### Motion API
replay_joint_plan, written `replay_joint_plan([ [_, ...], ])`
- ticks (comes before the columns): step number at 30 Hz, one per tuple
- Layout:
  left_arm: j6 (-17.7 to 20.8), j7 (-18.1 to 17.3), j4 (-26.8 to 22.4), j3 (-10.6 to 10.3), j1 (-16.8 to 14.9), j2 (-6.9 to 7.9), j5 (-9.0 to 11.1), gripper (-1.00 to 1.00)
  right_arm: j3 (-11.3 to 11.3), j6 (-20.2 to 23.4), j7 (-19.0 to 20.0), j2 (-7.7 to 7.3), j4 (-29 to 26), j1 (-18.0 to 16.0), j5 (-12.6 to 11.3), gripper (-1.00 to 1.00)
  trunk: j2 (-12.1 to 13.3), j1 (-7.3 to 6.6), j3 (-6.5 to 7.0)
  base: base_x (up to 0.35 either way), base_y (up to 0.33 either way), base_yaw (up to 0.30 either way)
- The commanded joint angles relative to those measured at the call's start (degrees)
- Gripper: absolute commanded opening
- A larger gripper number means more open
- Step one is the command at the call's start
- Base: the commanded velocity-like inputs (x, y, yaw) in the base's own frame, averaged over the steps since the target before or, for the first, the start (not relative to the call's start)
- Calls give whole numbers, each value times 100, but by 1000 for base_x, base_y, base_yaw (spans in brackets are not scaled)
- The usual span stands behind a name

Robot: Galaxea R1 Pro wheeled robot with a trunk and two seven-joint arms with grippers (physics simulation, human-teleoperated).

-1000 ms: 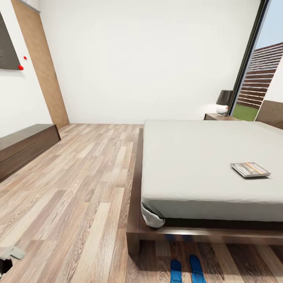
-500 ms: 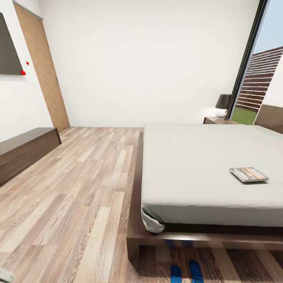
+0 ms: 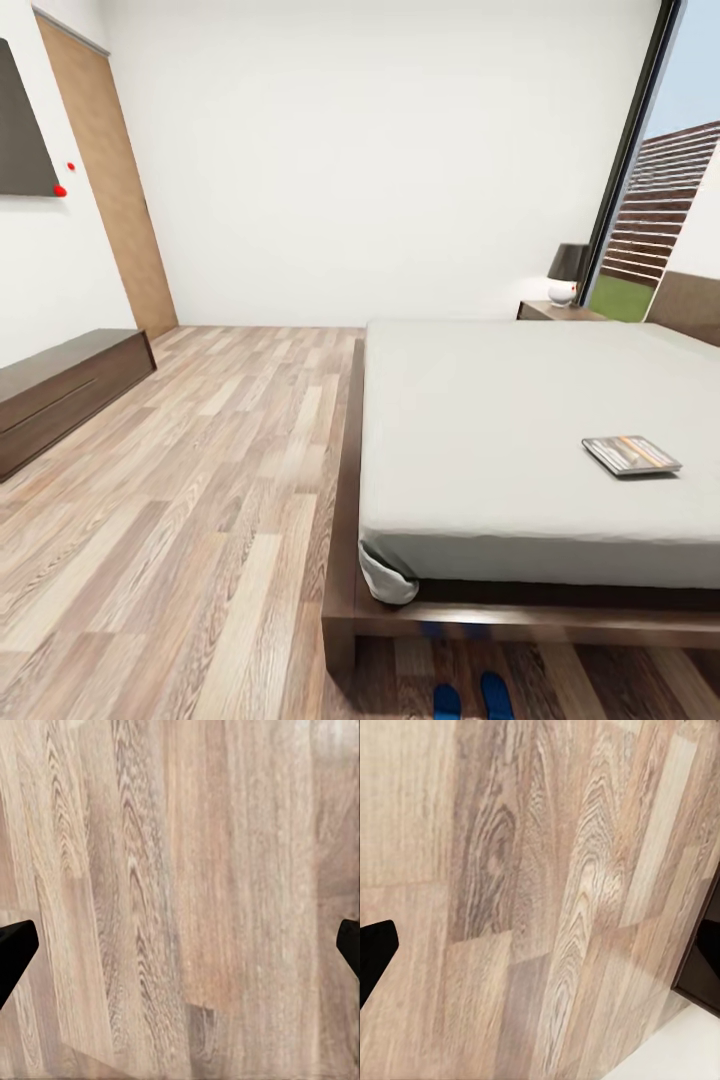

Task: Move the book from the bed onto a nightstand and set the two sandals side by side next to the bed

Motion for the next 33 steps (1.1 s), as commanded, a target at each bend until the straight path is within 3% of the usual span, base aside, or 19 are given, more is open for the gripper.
replay_joint_plan([
  [1,1,26,-1,-38,28,-41,26,100,36,9,-9,7,9,13,31,100,39,-24,14,0,0,0],
  [15,-195,13,0,-42,385,-254,128,100,24,-148,-16,46,8,211,-15,100,601,-331,265,0,0,0],
  [27,-331,-12,3,-36,473,-352,143,100,26,-322,4,56,11,304,-360,100,1082,-595,480,0,0,0],
  [33,-415,-13,3,-35,525,-493,156,100,21,-432,17,101,12,330,-432,100,1323,-727,588,0,0,0],
])
